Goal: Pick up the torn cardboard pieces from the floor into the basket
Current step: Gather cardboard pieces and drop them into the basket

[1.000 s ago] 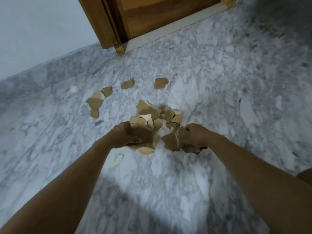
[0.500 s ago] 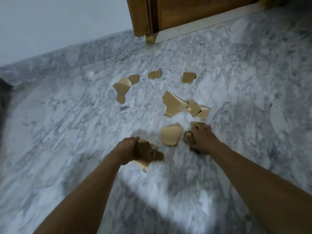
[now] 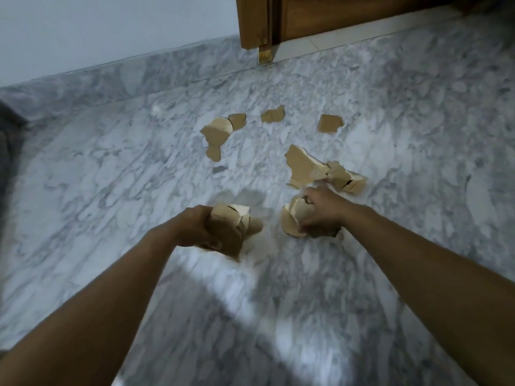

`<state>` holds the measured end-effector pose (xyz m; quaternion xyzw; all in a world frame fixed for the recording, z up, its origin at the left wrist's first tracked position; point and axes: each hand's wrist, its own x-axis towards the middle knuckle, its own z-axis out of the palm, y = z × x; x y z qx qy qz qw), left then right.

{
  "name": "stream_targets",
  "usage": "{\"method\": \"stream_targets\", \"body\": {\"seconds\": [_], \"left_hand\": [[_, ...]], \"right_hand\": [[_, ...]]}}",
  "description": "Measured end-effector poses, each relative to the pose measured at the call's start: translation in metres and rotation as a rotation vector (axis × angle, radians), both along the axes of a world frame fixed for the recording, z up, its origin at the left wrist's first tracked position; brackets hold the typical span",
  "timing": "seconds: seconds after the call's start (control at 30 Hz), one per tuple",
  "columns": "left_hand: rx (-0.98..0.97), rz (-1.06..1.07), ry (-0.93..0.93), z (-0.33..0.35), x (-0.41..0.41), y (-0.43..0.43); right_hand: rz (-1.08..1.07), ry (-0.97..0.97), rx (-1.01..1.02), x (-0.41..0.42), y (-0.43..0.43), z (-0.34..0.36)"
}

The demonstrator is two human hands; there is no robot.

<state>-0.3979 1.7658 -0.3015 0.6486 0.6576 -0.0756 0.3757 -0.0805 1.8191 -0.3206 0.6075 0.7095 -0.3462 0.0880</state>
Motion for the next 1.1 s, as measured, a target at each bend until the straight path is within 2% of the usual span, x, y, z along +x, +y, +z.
{"method": "stream_targets", "body": {"seconds": [0.13,0.2,0.4,0.63,0.8,0.97,1.03,1.1], "left_hand": [[-0.102,-0.170,0.164,0.013,-0.021,-0.013],[-0.129,-0.215,0.113,0.003,-0.009,-0.026],[-0.005,-0.365,0.016,-0.034,0.022,-0.039],[0.054,-0.211,-0.058,-0.041,0.027,-0.035],[0.086,-0.137,0.079,-0.054,0.020,-0.036],[0.063,0.041,-0.210,-0.042,0.018,-0.028],[0.079,0.077,-0.286,-0.029,0.025,-0.018],[0.091,0.167,-0.450,-0.018,0.037,-0.006]], "right_hand": [[0.035,-0.129,-0.061,-0.016,-0.010,-0.003],[0.080,-0.193,-0.009,-0.016,-0.019,-0.009],[0.022,-0.238,0.022,-0.014,-0.019,-0.017],[-0.035,-0.127,0.111,-0.016,-0.031,-0.028],[-0.045,-0.048,0.109,-0.013,-0.037,-0.028],[-0.117,0.028,0.063,0.022,-0.014,-0.014],[-0.137,-0.027,0.071,0.045,-0.002,-0.009],[-0.088,-0.158,0.049,0.063,0.000,-0.010]]}}
